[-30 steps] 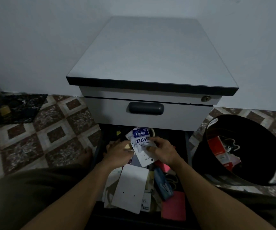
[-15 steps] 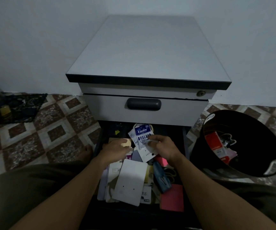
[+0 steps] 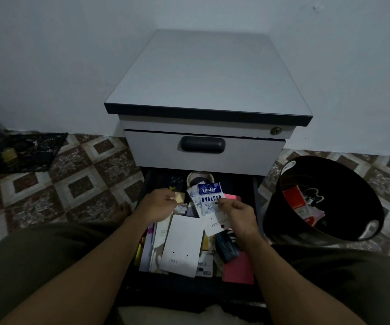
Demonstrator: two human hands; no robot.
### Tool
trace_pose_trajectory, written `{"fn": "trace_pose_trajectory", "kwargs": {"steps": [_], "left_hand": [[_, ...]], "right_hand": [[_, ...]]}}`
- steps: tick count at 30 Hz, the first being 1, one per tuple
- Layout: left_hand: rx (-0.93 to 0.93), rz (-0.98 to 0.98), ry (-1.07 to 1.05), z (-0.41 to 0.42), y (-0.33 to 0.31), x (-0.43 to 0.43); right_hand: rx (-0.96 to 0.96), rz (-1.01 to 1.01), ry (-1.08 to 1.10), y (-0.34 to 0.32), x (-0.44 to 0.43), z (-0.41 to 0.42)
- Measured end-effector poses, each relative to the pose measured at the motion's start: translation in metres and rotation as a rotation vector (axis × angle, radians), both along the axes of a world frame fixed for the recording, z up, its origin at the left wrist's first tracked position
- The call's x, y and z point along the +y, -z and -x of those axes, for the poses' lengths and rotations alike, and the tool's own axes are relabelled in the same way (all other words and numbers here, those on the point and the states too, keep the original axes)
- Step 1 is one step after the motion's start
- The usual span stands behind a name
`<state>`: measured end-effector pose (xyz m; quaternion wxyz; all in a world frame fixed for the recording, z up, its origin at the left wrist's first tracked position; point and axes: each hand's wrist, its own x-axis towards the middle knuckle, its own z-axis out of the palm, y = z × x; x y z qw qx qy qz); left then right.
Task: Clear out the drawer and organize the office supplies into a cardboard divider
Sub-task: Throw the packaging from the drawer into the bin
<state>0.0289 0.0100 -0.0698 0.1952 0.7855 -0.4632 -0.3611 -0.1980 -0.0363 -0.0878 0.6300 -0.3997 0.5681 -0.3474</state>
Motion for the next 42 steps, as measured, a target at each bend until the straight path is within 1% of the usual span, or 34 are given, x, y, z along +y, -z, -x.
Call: {"fn": "trace_pose_trajectory", "kwargs": {"steps": [4, 7, 10, 13, 14, 15, 17, 20, 21, 26, 29, 31, 32, 34, 36, 37, 39, 42], "left_hand": [[-0.05, 0.076, 0.02, -0.003, -0.002, 0.005], [-0.081, 0.088, 0.042, 0.0, -0.003, 0.012], [-0.251, 0.113, 0.093, 0.005, 0.002, 0.019], [-0.415, 0.187, 0.069, 0.012, 0.006, 0.024], [-0.429, 0.223, 0.052, 0.014, 0.005, 0.025], [-0.408, 0.263, 0.027, 0.015, 0.003, 0.025], [-0.269, 0.289, -0.025, 0.014, 0.0, 0.024], [-0.037, 0.203, -0.05, 0.012, -0.012, 0.027], [0.012, 0.163, -0.033, 0.012, -0.017, 0.028], [0.129, 0.044, 0.091, 0.016, -0.037, 0.039], [0.21, -0.01, 0.082, 0.018, -0.041, 0.041], [0.276, -0.005, 0.055, 0.02, -0.045, 0.042], [0.255, 0.02, 0.032, 0.02, -0.045, 0.042], [0.115, 0.081, -0.02, 0.017, -0.038, 0.041], [-0.007, 0.098, -0.057, 0.013, -0.029, 0.043], [-0.033, 0.075, -0.068, 0.011, -0.022, 0.044], [-0.004, -0.016, -0.058, 0.008, -0.01, 0.046], [0.101, -0.147, -0.028, 0.008, -0.001, 0.048]], "right_hand": [[-0.03, -0.011, 0.01, -0.003, 0.007, 0.003], [-0.082, -0.024, 0.022, -0.003, 0.012, 0.004], [-0.145, -0.049, 0.061, -0.006, 0.018, 0.005], [-0.132, -0.04, 0.041, -0.006, 0.02, 0.006], [-0.122, -0.029, 0.031, -0.006, 0.02, 0.006], [-0.114, -0.016, 0.019, -0.005, 0.019, 0.006], [-0.106, -0.004, 0.002, -0.005, 0.018, 0.006], [-0.09, -0.001, -0.017, -0.007, 0.019, 0.006], [-0.084, -0.004, -0.02, -0.007, 0.019, 0.006], [-0.1, -0.013, 0.072, -0.007, 0.018, 0.013], [-0.143, -0.041, 0.105, -0.012, 0.016, 0.015], [-0.151, -0.052, 0.081, -0.014, 0.017, 0.013], [-0.136, -0.048, 0.054, -0.015, 0.019, 0.012], [-0.049, -0.006, -0.03, -0.013, 0.026, 0.009], [0.116, 0.072, -0.161, -0.006, 0.033, 0.01], [0.197, 0.098, -0.233, -0.003, 0.036, 0.01], [0.317, 0.12, -0.307, -0.001, 0.04, 0.01], [0.437, 0.167, -0.352, 0.002, 0.044, 0.008]]}}
